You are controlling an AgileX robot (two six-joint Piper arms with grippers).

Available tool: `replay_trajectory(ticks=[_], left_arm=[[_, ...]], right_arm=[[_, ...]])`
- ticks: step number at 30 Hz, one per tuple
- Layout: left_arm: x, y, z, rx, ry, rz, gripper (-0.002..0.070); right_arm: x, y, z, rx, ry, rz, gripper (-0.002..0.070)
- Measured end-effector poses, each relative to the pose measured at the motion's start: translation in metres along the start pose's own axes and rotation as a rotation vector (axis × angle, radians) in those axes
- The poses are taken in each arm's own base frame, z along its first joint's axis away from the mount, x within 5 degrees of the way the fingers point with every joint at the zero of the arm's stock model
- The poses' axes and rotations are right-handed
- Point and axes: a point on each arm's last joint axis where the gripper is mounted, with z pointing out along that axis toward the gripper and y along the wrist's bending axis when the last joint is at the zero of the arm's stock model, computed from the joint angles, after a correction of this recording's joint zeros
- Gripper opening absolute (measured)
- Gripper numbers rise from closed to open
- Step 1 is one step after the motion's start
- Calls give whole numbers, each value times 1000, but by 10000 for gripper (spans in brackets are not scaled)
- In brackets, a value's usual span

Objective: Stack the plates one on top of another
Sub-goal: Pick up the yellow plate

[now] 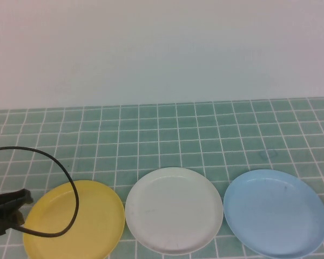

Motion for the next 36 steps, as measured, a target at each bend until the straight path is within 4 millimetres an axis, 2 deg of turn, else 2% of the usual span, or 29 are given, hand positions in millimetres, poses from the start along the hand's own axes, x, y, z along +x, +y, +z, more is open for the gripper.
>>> replay_trajectory(ticks=[26,29,36], left_arm=[[6,1,35,0,118,18,287],[6,1,38,0,116,15,253],[6,1,40,-2,122,27,63]], right_arm=[[0,0,0,-5,-1,7,-2],[0,0,0,-5,-1,4,-2],[0,1,0,-6,-1,5,-2]])
